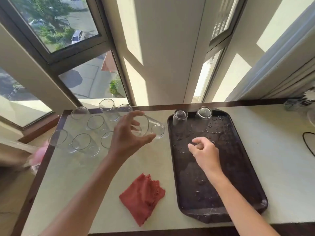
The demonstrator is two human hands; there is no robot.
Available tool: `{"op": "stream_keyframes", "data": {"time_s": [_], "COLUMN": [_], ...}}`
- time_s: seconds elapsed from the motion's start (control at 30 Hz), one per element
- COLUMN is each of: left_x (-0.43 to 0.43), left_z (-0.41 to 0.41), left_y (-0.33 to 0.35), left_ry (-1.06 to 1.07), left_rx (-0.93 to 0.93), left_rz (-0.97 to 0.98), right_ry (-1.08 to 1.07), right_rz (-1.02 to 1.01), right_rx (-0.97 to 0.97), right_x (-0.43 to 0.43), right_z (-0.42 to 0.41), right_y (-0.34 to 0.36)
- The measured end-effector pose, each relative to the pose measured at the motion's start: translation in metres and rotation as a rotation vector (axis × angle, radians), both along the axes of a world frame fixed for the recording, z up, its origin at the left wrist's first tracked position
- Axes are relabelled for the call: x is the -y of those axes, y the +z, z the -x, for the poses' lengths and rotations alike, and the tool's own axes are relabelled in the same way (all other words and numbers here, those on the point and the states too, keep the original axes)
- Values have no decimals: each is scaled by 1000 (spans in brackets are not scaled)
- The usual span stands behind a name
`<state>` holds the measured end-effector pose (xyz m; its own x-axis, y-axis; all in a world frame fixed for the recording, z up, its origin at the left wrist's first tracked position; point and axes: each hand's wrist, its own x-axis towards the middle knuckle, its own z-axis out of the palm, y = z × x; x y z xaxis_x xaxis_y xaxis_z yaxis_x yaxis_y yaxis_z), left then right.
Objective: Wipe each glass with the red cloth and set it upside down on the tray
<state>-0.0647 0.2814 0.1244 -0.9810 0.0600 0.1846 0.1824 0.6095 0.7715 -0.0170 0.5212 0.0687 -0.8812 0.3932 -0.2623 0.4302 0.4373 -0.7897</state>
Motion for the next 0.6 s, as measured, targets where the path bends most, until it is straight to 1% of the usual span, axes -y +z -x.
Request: {"op": "stream_keyframes", "data": {"time_s": [0.1, 0.2, 0.27, 0.33, 0.47, 0.53, 0.6], "left_x": [35, 80, 112, 142, 191, 210, 225], "left_z": [-47, -91, -114, -134, -164, -176, -185], "left_y": [4, -5, -16, -26, -45, -54, -63], "left_ry": [18, 41, 52, 72, 117, 151, 192], "left_rx": [37, 112, 150, 196, 286, 316, 346], "left_rz": [-208, -345, -403, -492, -740, -796, -868], "right_ry": [38, 133, 207, 343, 501, 546, 496], "right_rz": [83, 49, -73, -261, -627, -705, -747], "right_rx": [46, 62, 33, 20, 86, 200, 219], "right_x": [43, 88, 116, 145, 194, 206, 213], "right_z": [-50, -89, -105, -115, -120, -124, -133], "right_y": [-10, -28, -43, -59, -89, -106, -120]}}
